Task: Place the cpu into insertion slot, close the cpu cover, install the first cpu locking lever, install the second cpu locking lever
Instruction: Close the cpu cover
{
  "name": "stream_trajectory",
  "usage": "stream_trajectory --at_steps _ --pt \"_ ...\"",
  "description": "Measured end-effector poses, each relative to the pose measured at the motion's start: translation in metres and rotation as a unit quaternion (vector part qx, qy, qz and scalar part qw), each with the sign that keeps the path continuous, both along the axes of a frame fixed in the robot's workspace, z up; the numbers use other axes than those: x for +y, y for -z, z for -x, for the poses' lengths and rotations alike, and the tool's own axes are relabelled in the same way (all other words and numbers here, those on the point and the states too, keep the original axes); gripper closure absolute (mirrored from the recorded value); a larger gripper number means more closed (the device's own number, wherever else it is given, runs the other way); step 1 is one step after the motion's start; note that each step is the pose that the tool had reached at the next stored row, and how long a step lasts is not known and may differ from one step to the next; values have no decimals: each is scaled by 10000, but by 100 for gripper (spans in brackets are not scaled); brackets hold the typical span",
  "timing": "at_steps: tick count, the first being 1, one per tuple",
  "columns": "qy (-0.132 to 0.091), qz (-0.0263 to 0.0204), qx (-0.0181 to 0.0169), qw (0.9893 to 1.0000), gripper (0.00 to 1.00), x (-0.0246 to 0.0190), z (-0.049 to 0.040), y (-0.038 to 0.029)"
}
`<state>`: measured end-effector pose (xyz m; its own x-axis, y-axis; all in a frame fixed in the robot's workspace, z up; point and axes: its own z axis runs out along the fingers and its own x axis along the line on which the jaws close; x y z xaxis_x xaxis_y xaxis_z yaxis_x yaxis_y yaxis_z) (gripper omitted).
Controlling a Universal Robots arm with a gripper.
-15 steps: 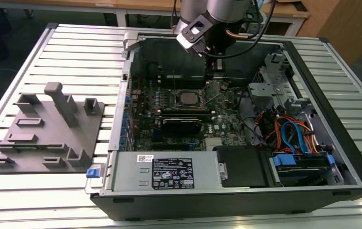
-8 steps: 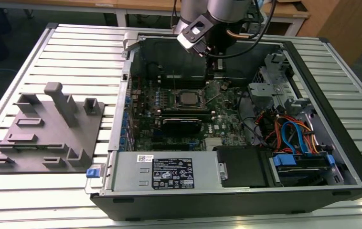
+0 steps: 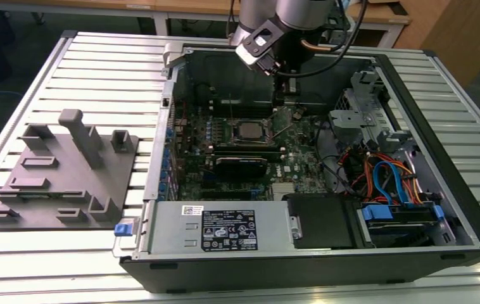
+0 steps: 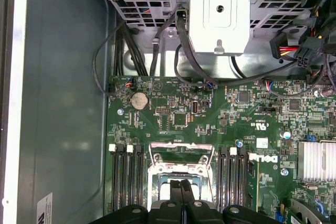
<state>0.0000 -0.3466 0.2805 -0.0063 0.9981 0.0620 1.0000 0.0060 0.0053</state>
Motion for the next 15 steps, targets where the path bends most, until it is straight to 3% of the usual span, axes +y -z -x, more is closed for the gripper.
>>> stream_trajectory --at_steps 15 --pt "0 -1 0 10000 89 1 -36 0"
